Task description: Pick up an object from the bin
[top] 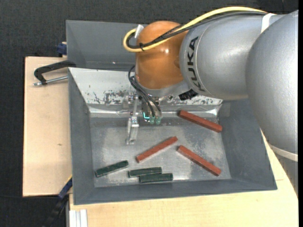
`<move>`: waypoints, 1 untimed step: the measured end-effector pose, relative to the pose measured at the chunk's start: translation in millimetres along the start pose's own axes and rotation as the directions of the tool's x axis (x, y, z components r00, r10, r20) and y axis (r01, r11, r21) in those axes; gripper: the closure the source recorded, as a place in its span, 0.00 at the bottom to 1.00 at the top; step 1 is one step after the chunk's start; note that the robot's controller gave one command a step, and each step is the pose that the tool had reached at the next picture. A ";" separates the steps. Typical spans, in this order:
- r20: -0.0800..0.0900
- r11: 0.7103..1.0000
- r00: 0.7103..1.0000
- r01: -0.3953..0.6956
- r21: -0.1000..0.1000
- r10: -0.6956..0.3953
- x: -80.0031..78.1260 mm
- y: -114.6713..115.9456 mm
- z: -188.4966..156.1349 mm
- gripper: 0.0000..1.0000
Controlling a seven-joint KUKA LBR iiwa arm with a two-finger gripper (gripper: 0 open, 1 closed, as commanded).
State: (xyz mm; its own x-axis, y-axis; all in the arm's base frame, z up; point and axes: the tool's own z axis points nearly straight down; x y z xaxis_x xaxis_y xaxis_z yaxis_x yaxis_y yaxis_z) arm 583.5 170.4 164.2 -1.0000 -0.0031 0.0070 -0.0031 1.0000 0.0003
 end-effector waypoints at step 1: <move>0.008 1.000 1.000 -0.002 -0.002 0.002 -2.1 -0.7 -4.9 0.00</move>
Offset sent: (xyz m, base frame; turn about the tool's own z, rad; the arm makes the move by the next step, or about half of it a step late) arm -0.0660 -0.0091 -0.0719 -0.1400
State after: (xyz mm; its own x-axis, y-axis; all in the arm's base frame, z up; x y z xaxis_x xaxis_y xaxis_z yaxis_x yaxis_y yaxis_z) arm 585.6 169.7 169.1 -1.0000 -0.0011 -0.0014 -0.0011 1.0000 0.0019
